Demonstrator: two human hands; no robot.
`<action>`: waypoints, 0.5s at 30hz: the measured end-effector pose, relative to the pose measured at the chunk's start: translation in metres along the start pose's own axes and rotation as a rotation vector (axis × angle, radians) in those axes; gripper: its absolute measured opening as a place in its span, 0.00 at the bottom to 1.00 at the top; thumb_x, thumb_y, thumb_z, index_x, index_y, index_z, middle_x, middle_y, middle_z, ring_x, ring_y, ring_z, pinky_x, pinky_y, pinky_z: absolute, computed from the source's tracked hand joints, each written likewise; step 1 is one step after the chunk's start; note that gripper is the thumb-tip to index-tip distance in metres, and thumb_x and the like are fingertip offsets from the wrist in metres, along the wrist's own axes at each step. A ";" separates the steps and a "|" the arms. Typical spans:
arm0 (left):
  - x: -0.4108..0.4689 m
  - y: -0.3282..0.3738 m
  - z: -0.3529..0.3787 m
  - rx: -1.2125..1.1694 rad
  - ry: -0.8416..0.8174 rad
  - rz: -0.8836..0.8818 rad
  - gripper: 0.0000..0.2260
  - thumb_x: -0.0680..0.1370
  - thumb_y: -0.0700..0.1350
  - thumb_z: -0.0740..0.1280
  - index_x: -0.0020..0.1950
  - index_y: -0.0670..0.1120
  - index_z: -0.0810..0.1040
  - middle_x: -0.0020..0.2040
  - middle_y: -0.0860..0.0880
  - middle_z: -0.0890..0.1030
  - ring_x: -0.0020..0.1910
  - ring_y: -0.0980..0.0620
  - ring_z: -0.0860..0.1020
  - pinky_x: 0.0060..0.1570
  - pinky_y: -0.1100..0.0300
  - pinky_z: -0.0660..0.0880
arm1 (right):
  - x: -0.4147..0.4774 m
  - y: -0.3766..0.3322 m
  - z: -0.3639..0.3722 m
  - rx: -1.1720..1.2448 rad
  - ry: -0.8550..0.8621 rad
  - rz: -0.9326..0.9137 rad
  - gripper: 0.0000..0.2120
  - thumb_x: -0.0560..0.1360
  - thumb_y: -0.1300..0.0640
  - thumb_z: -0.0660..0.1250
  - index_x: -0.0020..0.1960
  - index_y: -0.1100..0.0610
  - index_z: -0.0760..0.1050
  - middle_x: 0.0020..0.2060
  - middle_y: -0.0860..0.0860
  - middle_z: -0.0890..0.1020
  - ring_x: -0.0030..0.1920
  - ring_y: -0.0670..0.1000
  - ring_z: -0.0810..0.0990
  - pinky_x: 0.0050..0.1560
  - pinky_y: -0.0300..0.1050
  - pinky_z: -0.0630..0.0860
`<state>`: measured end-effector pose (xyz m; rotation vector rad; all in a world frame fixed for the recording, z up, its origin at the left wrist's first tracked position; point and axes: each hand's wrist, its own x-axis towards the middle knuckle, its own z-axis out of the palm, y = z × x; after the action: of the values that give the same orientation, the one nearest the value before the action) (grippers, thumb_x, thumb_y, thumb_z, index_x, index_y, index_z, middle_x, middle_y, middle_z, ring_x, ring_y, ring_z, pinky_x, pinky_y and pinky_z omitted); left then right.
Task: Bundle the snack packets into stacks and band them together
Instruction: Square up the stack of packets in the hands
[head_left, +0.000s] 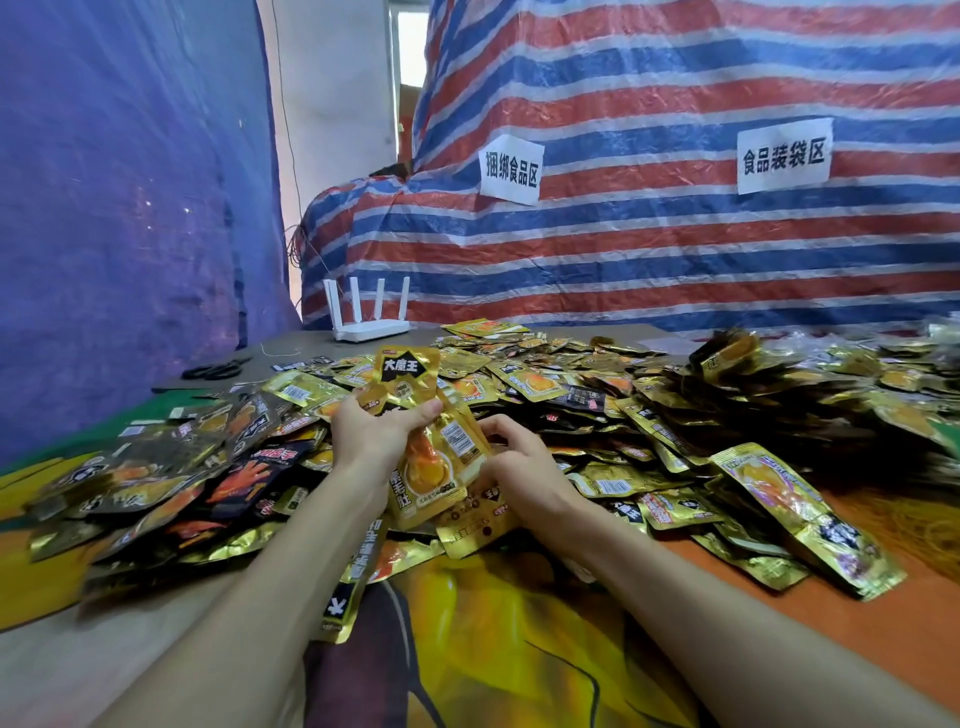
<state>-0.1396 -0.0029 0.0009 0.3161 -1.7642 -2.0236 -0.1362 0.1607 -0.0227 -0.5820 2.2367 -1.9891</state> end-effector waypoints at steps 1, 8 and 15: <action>-0.001 -0.001 0.002 0.010 -0.004 0.023 0.41 0.64 0.44 0.84 0.72 0.44 0.68 0.59 0.41 0.81 0.51 0.40 0.83 0.52 0.40 0.81 | 0.001 0.000 0.001 0.054 -0.014 0.033 0.20 0.65 0.64 0.63 0.56 0.56 0.76 0.45 0.56 0.84 0.42 0.55 0.84 0.40 0.51 0.81; -0.022 -0.008 0.020 0.130 -0.185 0.301 0.23 0.68 0.61 0.75 0.55 0.55 0.69 0.50 0.54 0.80 0.45 0.56 0.81 0.33 0.74 0.73 | -0.001 0.000 0.004 0.076 -0.005 -0.083 0.22 0.69 0.58 0.77 0.61 0.55 0.76 0.47 0.53 0.87 0.47 0.55 0.87 0.47 0.51 0.84; -0.033 -0.011 0.031 -0.096 -0.444 0.101 0.27 0.66 0.45 0.68 0.64 0.53 0.65 0.58 0.43 0.78 0.55 0.43 0.80 0.43 0.50 0.79 | -0.005 -0.007 -0.006 0.119 0.235 -0.346 0.18 0.72 0.73 0.71 0.53 0.53 0.78 0.42 0.47 0.87 0.45 0.48 0.86 0.42 0.42 0.83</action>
<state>-0.1260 0.0407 -0.0086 -0.2698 -1.8727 -2.2164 -0.1322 0.1672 -0.0155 -0.8072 2.2476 -2.4540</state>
